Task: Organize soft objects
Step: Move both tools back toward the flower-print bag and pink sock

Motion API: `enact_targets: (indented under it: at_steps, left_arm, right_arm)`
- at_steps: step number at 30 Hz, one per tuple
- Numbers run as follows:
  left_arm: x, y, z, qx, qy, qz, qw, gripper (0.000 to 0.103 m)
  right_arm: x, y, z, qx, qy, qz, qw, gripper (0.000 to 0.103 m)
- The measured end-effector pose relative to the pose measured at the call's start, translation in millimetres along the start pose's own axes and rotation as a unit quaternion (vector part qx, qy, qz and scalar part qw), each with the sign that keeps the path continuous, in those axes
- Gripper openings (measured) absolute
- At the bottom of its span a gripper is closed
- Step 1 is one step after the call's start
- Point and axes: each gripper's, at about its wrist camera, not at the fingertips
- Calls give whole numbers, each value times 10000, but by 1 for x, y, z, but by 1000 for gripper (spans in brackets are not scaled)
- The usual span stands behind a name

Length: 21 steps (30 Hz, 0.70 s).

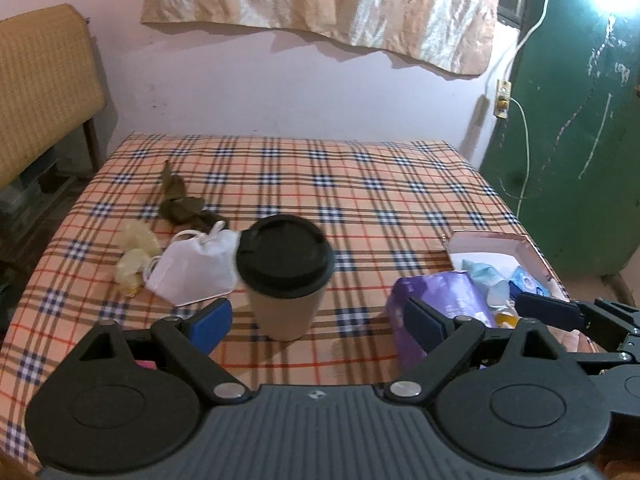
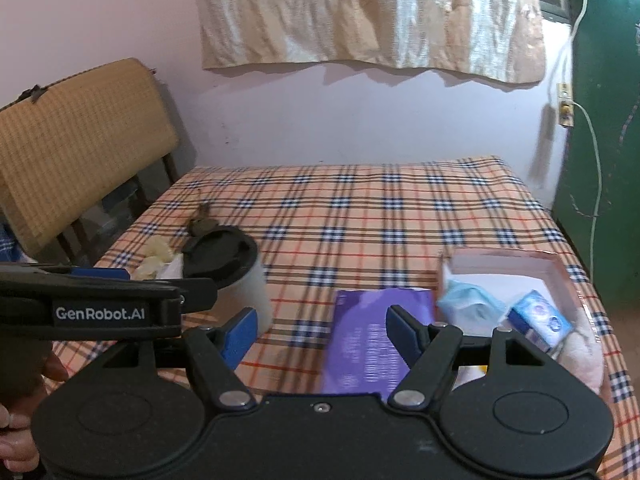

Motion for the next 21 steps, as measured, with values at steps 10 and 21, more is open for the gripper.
enact_targets:
  at_steps: [10, 21]
  left_arm:
    - [20, 14, -50, 314, -224, 46, 9992, 96]
    - [21, 31, -119, 835, -766, -46, 9935, 96]
  right_arm:
    - [-15, 7, -57, 276, -476, -77, 9985, 84]
    - [-34, 22, -120, 622, -1168, -153, 9911, 84]
Point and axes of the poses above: each gripper's, at about its wrist camera, not at the fingertips, and x roughly against the way its jaws point, z to its right, y to its underside, and after that the axes turned 2 degrees about z, right-handed
